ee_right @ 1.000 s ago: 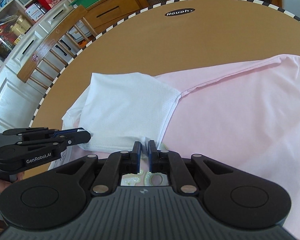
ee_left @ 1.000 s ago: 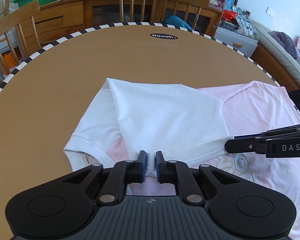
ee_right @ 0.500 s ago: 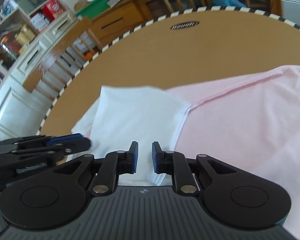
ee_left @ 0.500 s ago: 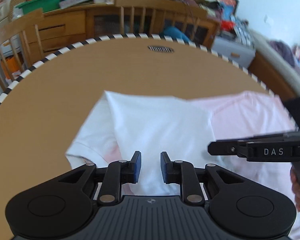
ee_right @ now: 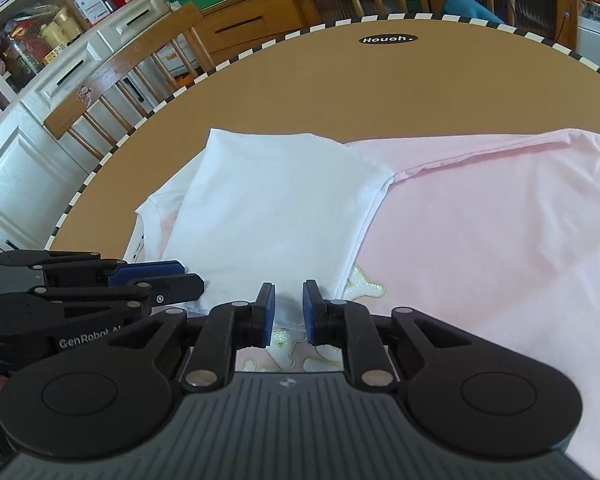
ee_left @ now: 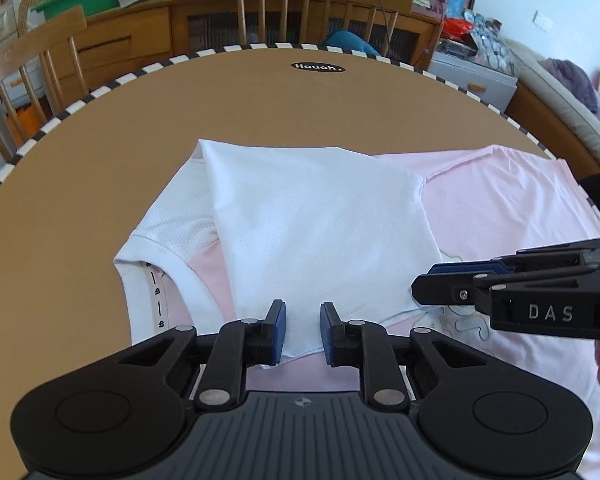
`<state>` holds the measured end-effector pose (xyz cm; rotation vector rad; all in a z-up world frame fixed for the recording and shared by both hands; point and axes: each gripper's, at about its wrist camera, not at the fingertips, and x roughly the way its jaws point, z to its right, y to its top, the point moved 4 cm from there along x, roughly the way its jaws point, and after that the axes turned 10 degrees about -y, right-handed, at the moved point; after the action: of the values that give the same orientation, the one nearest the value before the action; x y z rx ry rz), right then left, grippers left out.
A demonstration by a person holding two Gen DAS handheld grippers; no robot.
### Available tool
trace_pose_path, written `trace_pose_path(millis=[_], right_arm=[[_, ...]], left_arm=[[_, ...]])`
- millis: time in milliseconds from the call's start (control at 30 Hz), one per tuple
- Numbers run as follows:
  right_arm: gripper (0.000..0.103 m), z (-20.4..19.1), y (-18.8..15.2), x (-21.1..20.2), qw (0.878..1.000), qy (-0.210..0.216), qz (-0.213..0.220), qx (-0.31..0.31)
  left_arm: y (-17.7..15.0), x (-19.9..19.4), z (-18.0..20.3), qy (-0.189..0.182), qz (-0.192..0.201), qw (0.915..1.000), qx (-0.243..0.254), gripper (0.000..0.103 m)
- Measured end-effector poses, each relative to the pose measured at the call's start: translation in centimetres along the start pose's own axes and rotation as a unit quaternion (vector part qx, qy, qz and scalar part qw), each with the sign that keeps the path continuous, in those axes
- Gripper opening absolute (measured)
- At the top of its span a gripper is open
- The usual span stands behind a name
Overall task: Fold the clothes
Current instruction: 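Move both grippers back from the side-folded shirt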
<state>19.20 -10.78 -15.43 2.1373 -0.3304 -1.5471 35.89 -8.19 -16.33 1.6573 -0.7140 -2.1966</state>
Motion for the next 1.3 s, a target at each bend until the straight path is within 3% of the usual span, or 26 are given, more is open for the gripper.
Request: trace_pose_path(millis=[133,333,700,867,1033,1300], right_arm=[[0.019,-0.2,-0.8,-2.1,1.0,-0.004,0.017,0.002],[0.024,-0.5,-5.0,-7.1,0.999,-0.019,0.045,-0.015],[0.024,1.4,-14.8,-13.3,0.996,-0.053,0.06,0.026],[0.024,3.1,-17.7,-15.1,0.995,-0.049,0.061,0.053],[0.027,4.5,-20.4,-17.4,0.996,-0.058,0.062,0.042],[0.029,7.2,-23.9,-20.6,0.992,-0.075,0.077,0.064]], left_arm=[[-0.1,-1.4,0.5,-0.001,0.006,1.0,-0.005,0.021],[-2.2,-5.4,2.3,-0.008,0.019,0.9998,0.007,0.026],[-9.7,-10.4,5.4,-0.002,0.02,0.9996,0.019,0.027],[-13.2,-11.4,6.9,0.015,0.016,0.9997,0.014,0.028],[-16.4,-11.6,8.5,0.034,0.005,0.9994,0.009,0.029],[-19.3,-12.2,9.8,0.057,0.004,0.9983,-0.009,0.03]])
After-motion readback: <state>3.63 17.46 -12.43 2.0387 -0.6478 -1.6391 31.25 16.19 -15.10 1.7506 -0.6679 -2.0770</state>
